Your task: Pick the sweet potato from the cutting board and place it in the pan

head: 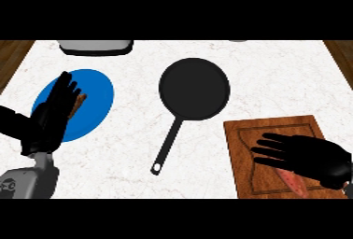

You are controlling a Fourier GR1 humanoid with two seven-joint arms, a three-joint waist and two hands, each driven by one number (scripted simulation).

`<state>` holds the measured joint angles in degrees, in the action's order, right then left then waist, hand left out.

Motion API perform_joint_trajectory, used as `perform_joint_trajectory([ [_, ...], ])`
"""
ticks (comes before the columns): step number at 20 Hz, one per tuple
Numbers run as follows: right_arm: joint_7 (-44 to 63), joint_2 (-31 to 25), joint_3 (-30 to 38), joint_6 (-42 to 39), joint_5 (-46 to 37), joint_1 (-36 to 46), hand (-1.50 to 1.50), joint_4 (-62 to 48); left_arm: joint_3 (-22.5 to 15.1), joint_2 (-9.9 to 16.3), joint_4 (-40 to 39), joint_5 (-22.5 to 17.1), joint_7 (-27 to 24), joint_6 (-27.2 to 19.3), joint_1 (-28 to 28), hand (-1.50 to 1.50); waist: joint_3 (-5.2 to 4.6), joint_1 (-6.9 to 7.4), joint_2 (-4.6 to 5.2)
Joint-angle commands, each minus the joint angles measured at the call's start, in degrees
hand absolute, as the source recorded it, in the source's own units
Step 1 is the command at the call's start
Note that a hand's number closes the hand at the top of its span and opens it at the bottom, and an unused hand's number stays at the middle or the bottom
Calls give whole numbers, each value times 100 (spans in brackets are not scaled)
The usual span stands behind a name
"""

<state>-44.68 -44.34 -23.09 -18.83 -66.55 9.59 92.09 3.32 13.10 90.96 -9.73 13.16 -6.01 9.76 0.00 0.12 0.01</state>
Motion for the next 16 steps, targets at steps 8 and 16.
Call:
perform_joint_trajectory([
  [8,-359,876,19,-103,-542,164,-150,-690,86,-133,5,198,-34,63,-86,0,0,1,-1],
  [16,-639,1230,-319,220,-871,250,150,-1012,-155,-343,312,441,89,-44,-260,0,1,19,0],
])
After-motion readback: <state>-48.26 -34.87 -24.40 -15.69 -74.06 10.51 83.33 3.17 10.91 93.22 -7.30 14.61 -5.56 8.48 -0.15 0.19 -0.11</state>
